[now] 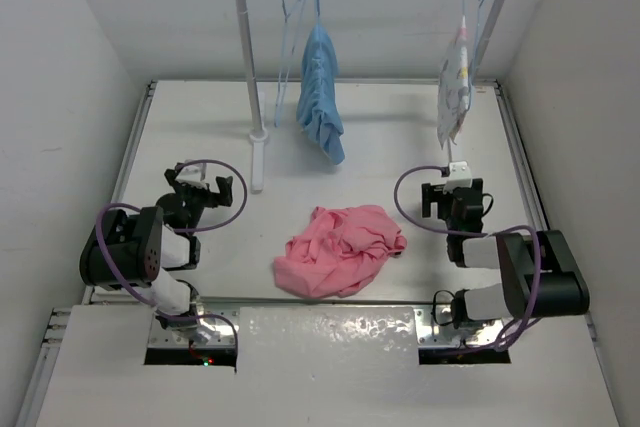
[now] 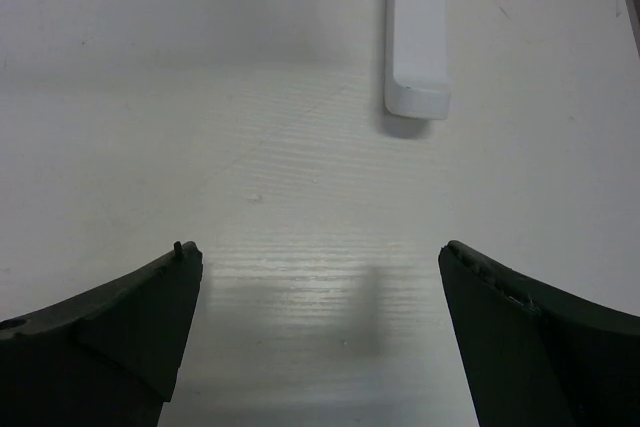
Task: Place the t-shirt on the hanger
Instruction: Pick up the T-shirt from the center of the board.
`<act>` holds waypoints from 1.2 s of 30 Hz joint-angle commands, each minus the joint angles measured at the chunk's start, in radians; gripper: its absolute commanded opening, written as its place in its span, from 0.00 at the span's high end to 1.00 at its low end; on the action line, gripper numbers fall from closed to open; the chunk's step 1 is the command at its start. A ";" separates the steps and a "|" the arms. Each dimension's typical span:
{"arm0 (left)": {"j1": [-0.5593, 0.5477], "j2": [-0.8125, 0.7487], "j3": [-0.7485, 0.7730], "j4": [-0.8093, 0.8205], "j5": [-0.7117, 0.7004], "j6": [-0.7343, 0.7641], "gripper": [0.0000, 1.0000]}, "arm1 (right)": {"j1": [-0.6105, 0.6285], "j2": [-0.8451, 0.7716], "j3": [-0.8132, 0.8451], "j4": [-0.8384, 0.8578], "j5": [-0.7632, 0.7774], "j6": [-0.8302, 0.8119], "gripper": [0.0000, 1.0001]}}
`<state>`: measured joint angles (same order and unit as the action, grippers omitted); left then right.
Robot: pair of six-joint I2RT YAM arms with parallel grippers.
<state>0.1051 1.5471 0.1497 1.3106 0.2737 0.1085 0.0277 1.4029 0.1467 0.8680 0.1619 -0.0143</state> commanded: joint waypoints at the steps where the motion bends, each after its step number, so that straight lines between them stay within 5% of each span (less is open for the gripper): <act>1: -0.012 -0.016 0.010 0.073 0.002 0.011 0.00 | -0.005 -0.059 0.043 -0.125 0.013 0.045 0.01; 5: -0.012 -0.016 0.013 0.070 0.004 0.011 0.00 | -0.005 -0.128 0.103 -0.257 -0.082 0.111 0.01; 9: -0.021 -0.048 -0.025 0.119 0.010 0.022 0.38 | -0.005 -0.243 0.166 -0.403 -0.194 0.192 0.01; 12: -0.012 -0.148 -0.090 0.175 0.043 0.001 0.42 | -0.003 -0.320 0.195 -0.506 -0.300 0.273 0.01; 13: -0.005 -0.329 -0.032 -0.137 0.085 0.063 0.40 | 0.000 -0.334 0.200 -0.532 -0.368 0.301 0.01; 14: -0.004 -0.382 0.032 -0.265 0.160 0.063 0.40 | 0.000 -0.344 0.206 -0.547 -0.369 0.312 0.01; 17: 0.027 -0.386 0.340 -0.956 0.356 0.231 0.42 | 0.018 -0.375 0.241 -0.641 -0.436 0.349 0.06; 18: 0.028 -0.390 0.368 -1.066 0.390 0.352 0.42 | 0.038 -0.380 0.251 -0.679 -0.467 0.349 0.07; 23: 0.022 -0.472 0.408 -1.567 0.561 0.704 0.34 | 0.258 -0.361 0.277 -0.787 -0.365 0.284 0.09; 31: -0.044 -0.493 0.530 -1.879 0.596 0.867 0.32 | 0.454 -0.237 0.341 -1.046 -0.335 0.215 0.12; 35: -0.149 -0.481 0.553 -1.927 0.575 0.881 0.30 | 0.506 -0.187 0.327 -0.992 -0.370 0.208 0.46; 36: -0.197 -0.479 0.556 -1.923 0.565 0.870 0.30 | 0.515 -0.144 0.338 -0.965 -0.392 0.211 0.70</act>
<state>-0.0082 1.0668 0.6689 -0.5297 0.8131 0.9237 0.5232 1.2060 0.4534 -0.1146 -0.1997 0.2062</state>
